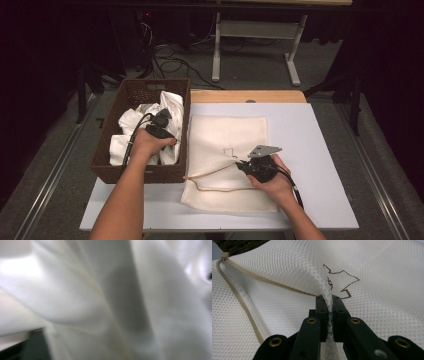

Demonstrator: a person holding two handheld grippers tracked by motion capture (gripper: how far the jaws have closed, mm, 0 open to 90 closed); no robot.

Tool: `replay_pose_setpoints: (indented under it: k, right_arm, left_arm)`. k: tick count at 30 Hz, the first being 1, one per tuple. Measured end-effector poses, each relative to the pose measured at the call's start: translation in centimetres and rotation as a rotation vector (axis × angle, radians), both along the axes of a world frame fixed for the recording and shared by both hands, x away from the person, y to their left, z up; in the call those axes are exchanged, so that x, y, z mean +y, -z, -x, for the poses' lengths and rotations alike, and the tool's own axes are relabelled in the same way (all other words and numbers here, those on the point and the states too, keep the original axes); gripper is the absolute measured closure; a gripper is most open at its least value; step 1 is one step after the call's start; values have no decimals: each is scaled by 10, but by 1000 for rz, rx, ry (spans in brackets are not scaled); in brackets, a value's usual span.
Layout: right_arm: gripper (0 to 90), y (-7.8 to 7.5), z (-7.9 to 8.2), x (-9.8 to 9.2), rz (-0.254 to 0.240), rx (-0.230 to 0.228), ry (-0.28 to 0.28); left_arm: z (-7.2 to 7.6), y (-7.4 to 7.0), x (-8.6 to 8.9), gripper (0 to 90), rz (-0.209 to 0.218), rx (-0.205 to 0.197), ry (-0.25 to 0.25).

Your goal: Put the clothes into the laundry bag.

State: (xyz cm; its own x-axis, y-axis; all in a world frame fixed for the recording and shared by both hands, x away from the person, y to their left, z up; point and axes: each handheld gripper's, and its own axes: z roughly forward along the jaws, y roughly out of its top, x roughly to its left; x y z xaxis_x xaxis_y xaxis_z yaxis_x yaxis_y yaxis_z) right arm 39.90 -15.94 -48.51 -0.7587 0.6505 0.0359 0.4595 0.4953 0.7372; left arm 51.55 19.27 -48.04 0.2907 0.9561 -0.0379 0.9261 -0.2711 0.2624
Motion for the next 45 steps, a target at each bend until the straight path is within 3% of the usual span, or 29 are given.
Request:
replay_pose_setpoints:
  k: [2,7,17,19,25,30,35,39,45]
  right_arm:
    - [870,0,0,0,3,-1,-1]
    - [871,0,1,-1,-9,-9,-5]
    - [871,-1,0,-2,-21,-18,-2]
    - [871,-1,0,-2,-21,-15,-2]
    - [871,0,0,-1,-16,-12,0]
    - [872,-1,1,-1,-17,-15,0]
    - [872,0,0,-1,-17,-20,-3]
    - [873,0,0,-1,-14,-20,-4]
    - [873,0,0,-1,-13,-25,3]
  left_arm:
    - [0,-4,4,545,-1,-5,-5]
    - [0,-6,4,647,-17,-14,14]
    - [9,-29,7,658,-13,-116,15]
    - [13,-34,7,656,-23,-158,-2]
    - [22,-52,17,659,78,-274,-72]
    - [30,-61,15,659,86,-376,-61]
    - [38,-70,14,661,107,-461,-88]
    - [45,-81,11,663,149,-488,-60]
    - [60,-100,-1,664,160,-542,-2]
